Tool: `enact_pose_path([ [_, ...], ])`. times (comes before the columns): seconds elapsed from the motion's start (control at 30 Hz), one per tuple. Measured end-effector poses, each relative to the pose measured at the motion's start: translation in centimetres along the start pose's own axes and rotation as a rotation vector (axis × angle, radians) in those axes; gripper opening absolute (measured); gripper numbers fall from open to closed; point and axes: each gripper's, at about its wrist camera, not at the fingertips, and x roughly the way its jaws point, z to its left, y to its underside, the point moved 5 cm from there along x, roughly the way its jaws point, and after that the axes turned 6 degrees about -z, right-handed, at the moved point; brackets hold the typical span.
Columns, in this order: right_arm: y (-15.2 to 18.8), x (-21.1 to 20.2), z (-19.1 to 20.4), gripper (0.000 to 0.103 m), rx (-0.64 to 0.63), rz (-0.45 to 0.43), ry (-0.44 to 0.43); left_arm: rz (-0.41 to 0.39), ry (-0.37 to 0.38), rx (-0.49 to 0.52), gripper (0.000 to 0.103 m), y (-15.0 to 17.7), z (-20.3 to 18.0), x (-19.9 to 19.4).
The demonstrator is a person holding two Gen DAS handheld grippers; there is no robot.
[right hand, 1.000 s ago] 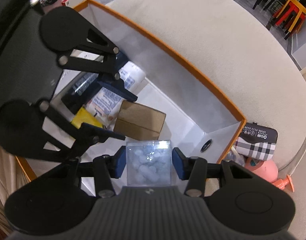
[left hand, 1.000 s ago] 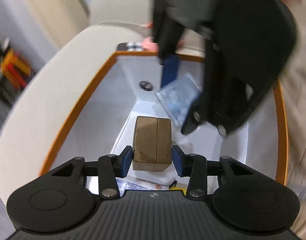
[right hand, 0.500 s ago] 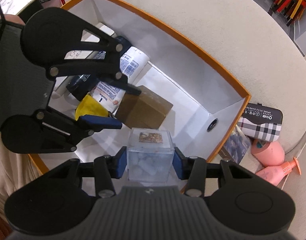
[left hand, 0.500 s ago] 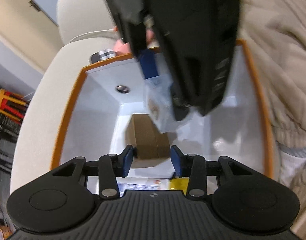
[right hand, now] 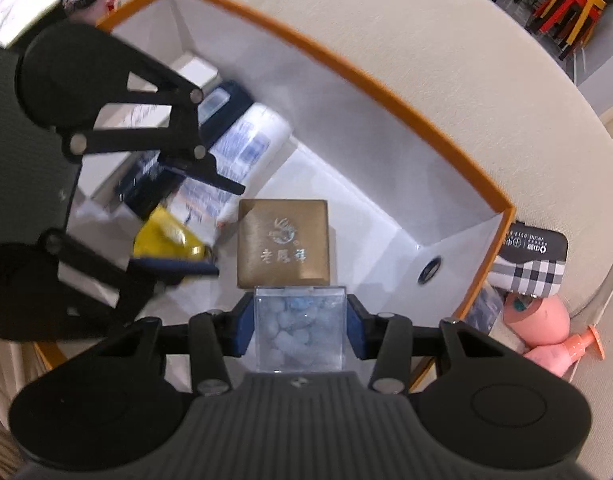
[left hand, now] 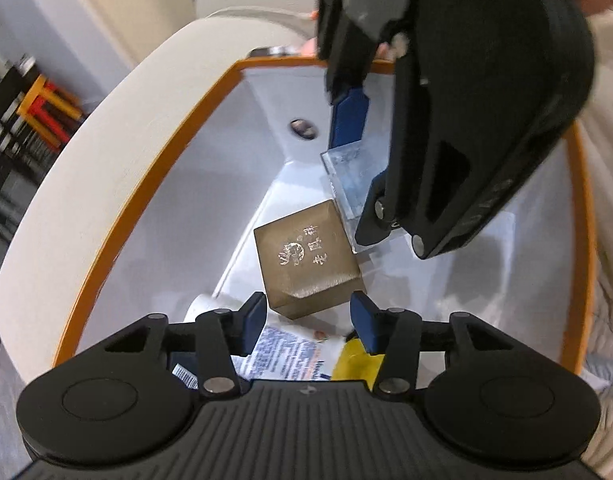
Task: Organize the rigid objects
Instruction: 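Lower the brown box and clear cube box into the orange box and open both tools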
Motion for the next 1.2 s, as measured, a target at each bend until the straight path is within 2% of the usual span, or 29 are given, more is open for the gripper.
enact_pose_path([
  [0.1, -0.5, 0.2, -0.3, 0.046, 0.021, -0.033, 0.001, 0.001, -0.02, -0.064, 0.057, 0.1, 1.1, 0.3],
  [0.2, -0.9, 0.9, -0.2, 0.046, 0.065, -0.024, -0.019, 0.013, -0.084, -0.132, 0.053, 0.1, 2.8, 0.7],
  [0.27, -1.0, 1.4, 0.0, 0.046, 0.09, -0.019, -0.056, 0.02, -0.115, -0.173, 0.048, 0.2, 4.0, 1.0],
  [0.33, -1.2, 1.7, 0.2, 0.046, 0.084, -0.024, -0.05, 0.014, -0.123, -0.209, 0.042, 0.2, 5.0, 1.2],
  [0.47, -1.5, 2.3, -0.3, 0.046, 0.093, -0.045, -0.038, 0.003, -0.144, -0.27, 0.041, 0.0, 6.6, 1.6],
  [0.63, -2.0, 3.1, -1.1, 0.046, 0.203, -0.058, -0.104, -0.002, -0.181, -0.323, 0.038, 0.4, 7.9, 1.4],
  [0.73, -1.9, 3.1, -1.5, 0.046, 0.287, -0.046, -0.121, -0.014, -0.163, -0.4, 0.034, 0.2, 7.7, 1.1],
  [0.87, -1.4, 3.6, -2.2, 0.046, 0.416, 0.012, -0.133, -0.013, -0.167, -0.394, 0.034, -0.1, 7.3, 0.6],
  [1.07, -1.3, 3.6, -1.8, 0.049, 0.428, 0.005, -0.116, -0.005, -0.123, -0.417, 0.034, 0.5, 6.8, -1.0],
  [1.2, -1.4, 2.7, -2.0, 0.049, 0.377, -0.007, -0.128, -0.008, -0.06, -0.467, 0.032, 1.0, 6.4, -1.7],
])
